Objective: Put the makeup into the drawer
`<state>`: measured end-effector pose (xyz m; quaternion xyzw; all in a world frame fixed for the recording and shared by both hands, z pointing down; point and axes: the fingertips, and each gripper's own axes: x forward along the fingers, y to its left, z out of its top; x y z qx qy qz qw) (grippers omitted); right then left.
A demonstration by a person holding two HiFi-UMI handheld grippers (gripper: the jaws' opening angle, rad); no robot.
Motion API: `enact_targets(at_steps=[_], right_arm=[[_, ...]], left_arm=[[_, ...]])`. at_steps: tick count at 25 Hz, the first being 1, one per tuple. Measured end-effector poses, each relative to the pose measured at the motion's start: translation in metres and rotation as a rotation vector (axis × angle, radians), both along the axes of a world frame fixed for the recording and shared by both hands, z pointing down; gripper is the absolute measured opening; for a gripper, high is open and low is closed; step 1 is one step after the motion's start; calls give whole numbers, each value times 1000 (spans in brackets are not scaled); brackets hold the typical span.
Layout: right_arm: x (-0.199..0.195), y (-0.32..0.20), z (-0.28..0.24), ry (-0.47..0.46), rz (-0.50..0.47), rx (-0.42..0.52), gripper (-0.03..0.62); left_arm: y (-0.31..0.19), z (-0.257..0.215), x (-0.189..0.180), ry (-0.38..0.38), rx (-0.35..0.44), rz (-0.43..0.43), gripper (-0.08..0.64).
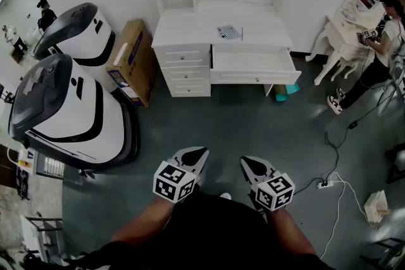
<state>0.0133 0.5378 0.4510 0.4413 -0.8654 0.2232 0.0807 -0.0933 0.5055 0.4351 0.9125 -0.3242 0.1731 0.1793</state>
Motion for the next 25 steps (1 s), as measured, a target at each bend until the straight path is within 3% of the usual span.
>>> enact_targets(at_steps=[10, 13, 19, 25], right_arm=[[-4, 2, 1, -4, -3, -1, 25], [-4, 1, -1, -50, 2, -1, 26], [-5, -3, -6, -119, 26, 14, 28], [-12, -2, 2, -68, 0, -6, 29]], left_arm=[[3, -1, -3, 0, 4, -4, 11], [3, 0, -3, -2, 1, -4, 11], [9, 18, -2, 36, -92, 0, 11], [10, 18, -5, 11, -75, -2, 11]])
